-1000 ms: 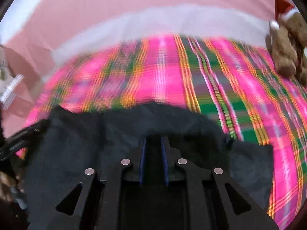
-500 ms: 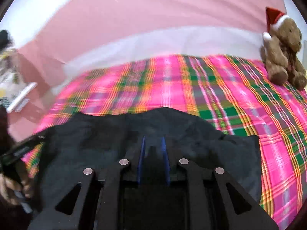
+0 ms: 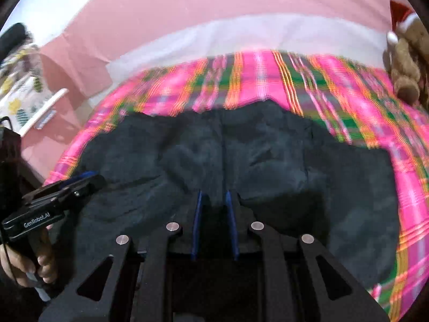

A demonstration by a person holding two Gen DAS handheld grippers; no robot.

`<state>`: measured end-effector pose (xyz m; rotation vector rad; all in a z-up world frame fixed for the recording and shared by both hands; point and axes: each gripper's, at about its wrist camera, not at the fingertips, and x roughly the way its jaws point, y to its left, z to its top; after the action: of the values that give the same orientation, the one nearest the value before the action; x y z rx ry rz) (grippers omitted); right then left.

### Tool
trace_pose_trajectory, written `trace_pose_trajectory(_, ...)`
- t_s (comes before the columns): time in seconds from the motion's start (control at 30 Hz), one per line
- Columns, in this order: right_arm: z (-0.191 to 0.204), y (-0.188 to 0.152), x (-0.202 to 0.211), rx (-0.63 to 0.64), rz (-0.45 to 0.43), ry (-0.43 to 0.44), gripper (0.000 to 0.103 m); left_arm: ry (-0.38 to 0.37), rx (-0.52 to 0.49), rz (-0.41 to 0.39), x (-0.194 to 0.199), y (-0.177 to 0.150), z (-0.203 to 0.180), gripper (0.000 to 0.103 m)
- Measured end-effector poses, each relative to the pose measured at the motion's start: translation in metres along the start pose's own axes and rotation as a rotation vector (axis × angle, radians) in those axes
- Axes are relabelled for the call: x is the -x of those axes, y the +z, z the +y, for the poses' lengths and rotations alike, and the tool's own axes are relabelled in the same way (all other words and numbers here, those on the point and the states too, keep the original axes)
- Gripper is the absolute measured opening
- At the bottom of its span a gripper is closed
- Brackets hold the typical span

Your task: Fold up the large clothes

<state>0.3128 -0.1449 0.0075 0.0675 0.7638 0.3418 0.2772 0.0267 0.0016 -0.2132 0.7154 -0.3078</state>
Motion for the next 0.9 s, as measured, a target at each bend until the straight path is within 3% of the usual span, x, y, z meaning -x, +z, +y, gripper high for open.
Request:
trace_pose_trajectory(0.13, 0.028, -0.021, 0.033, 0.051, -0.021, 0.053, 0.019, -0.053, -0.015, 0.0, 0.017, -0.02, -0.013, 0.045)
trace_pose_trajectory(0.3, 0.033, -0.053, -0.003, 0.046, 0.091, 0.03, 0.019, 0.005, -0.016, 0.121, -0.024, -0.045, -0.014, 0.045)
trace_pose_trajectory(0.73, 0.02, -0.069, -0.036, 0.031, 0.093, 0.0, 0.017, 0.075, -0.063, 0.125, -0.043, -0.052, -0.023, 0.046)
trace_pose_trajectory(0.9, 0.022, -0.066, -0.021, 0.017, 0.089, -0.008, 0.017, 0.065, -0.039, 0.111, -0.019, -0.049, -0.029, 0.045)
